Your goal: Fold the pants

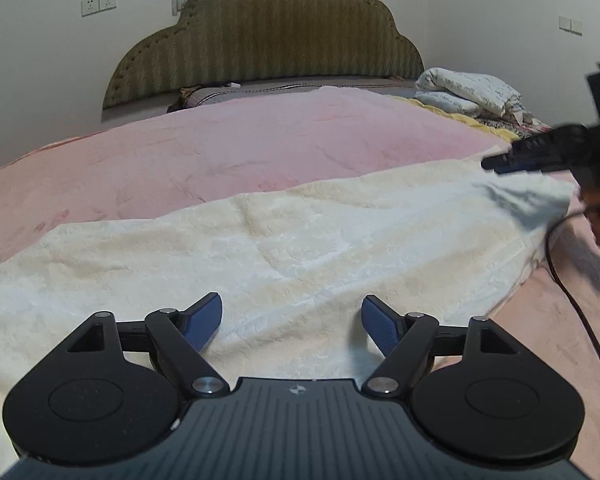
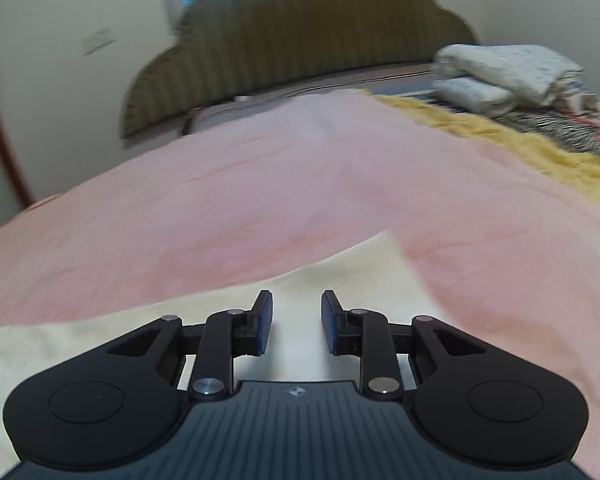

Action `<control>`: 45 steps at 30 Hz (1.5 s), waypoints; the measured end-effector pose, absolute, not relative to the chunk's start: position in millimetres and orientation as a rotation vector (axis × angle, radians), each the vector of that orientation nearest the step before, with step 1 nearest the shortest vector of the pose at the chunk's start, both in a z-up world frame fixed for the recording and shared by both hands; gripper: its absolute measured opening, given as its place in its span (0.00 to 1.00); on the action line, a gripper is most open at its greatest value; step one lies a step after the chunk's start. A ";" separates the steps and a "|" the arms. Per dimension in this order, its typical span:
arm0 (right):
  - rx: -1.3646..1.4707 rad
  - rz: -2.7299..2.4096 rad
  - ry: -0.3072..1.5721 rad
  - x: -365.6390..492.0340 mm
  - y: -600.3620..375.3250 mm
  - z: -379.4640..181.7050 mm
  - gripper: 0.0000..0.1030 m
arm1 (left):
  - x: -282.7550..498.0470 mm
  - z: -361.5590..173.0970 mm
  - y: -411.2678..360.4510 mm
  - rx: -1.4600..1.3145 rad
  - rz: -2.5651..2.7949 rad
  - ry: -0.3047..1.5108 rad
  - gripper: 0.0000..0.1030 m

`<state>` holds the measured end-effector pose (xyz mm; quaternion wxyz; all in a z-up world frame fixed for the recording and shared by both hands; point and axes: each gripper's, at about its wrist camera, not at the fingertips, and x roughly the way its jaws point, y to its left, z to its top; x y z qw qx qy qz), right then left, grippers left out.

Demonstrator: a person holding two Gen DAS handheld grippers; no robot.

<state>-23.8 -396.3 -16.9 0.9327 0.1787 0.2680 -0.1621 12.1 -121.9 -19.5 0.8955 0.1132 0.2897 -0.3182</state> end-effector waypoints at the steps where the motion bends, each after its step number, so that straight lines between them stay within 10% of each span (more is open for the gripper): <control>1: 0.370 -0.276 0.555 -28.1 -385.3 -17.7 0.25 | 14.6 -20.6 -122.9 0.233 -0.665 0.619 0.78; 11: 0.134 -0.102 0.684 -49.6 -303.9 -24.3 0.37 | -6.7 -5.8 -132.4 0.284 -0.731 0.492 0.81; 26: 0.033 -0.149 0.615 -51.3 -263.1 -38.7 0.99 | 28.6 -24.6 -111.5 0.106 -0.529 0.615 0.92; 45: 0.075 -0.138 0.647 -49.2 -273.1 -42.8 1.00 | 28.6 -26.8 -120.6 0.163 -0.531 0.645 1.00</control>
